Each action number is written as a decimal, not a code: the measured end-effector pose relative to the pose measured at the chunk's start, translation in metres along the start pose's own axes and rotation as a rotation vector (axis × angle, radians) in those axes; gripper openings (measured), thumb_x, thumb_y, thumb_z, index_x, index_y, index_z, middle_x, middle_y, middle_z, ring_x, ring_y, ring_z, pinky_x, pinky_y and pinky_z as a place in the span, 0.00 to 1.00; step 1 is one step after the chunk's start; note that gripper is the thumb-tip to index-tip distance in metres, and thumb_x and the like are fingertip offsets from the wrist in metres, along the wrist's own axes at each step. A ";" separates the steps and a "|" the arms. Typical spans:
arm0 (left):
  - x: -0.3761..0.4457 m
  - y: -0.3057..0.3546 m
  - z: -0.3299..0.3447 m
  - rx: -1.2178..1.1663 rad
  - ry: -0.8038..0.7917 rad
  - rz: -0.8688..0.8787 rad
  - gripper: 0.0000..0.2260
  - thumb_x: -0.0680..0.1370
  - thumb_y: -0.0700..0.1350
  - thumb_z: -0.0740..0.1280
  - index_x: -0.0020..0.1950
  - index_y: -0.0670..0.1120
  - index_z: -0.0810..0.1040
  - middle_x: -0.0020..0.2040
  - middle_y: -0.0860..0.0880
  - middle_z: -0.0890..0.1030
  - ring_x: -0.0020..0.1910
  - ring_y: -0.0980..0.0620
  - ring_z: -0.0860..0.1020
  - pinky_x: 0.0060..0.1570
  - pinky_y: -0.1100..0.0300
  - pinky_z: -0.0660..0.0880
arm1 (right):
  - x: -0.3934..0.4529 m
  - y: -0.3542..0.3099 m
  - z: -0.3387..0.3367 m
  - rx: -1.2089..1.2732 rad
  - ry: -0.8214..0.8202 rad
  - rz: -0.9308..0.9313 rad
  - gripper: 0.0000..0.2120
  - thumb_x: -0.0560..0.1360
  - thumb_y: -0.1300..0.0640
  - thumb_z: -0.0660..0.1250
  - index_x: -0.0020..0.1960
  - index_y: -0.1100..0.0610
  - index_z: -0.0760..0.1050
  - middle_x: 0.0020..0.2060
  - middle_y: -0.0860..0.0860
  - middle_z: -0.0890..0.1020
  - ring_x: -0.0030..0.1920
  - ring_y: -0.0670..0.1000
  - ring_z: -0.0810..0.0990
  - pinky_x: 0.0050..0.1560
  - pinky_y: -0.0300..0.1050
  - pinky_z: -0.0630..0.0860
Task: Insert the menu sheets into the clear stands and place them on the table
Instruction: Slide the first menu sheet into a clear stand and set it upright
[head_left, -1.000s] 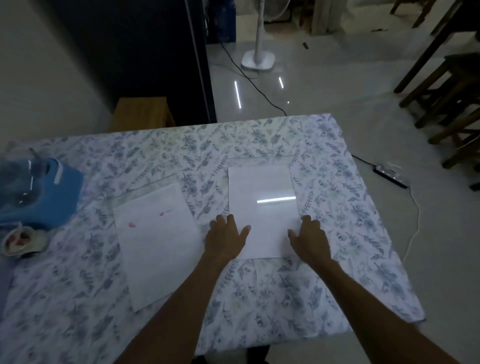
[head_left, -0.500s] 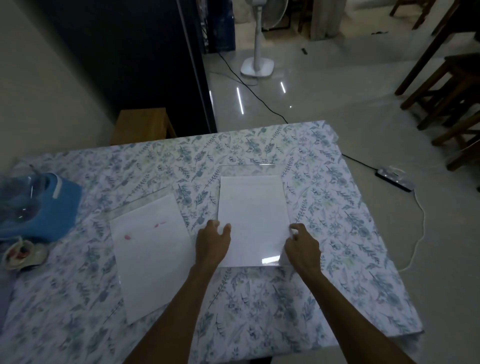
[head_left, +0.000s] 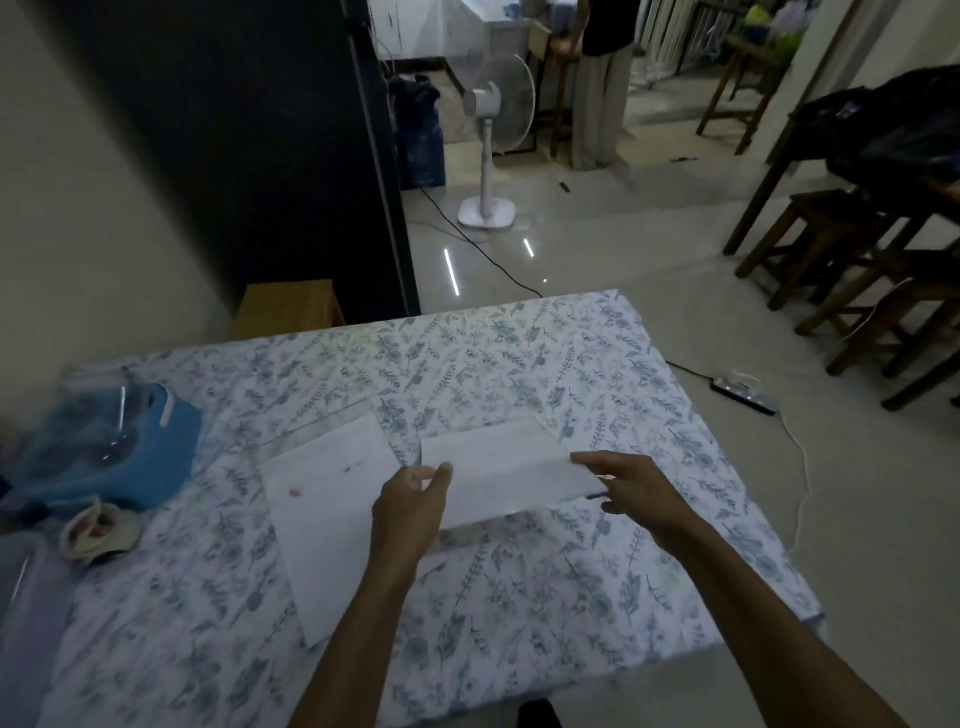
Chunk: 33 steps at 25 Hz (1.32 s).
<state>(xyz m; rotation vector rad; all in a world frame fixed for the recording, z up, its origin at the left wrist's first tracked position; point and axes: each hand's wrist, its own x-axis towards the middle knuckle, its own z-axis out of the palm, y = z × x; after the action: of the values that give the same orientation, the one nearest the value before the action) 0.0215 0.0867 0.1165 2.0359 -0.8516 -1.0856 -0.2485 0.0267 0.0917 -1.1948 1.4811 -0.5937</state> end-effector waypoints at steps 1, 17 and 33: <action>-0.003 0.002 -0.009 -0.021 -0.014 0.014 0.18 0.78 0.60 0.67 0.60 0.49 0.80 0.63 0.47 0.80 0.56 0.48 0.78 0.55 0.55 0.75 | -0.003 -0.005 0.003 0.008 0.005 -0.007 0.15 0.77 0.64 0.64 0.58 0.52 0.84 0.54 0.52 0.85 0.47 0.52 0.84 0.44 0.45 0.78; 0.082 0.090 -0.021 -0.070 0.142 0.244 0.23 0.79 0.68 0.54 0.46 0.52 0.78 0.46 0.51 0.83 0.46 0.54 0.81 0.42 0.57 0.75 | 0.112 -0.087 0.018 -0.393 0.202 -0.348 0.17 0.79 0.44 0.62 0.58 0.55 0.80 0.52 0.53 0.85 0.47 0.52 0.85 0.47 0.54 0.82; 0.146 0.117 -0.017 0.087 0.263 0.263 0.26 0.78 0.70 0.51 0.43 0.52 0.78 0.39 0.53 0.83 0.41 0.55 0.81 0.47 0.50 0.79 | 0.162 -0.095 0.045 -0.401 0.301 -0.327 0.15 0.80 0.43 0.60 0.56 0.52 0.77 0.49 0.49 0.84 0.46 0.47 0.82 0.43 0.48 0.80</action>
<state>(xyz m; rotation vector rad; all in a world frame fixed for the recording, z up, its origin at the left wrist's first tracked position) 0.0742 -0.0902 0.1538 2.0111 -1.0072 -0.6309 -0.1568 -0.1433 0.0917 -1.7413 1.7234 -0.7429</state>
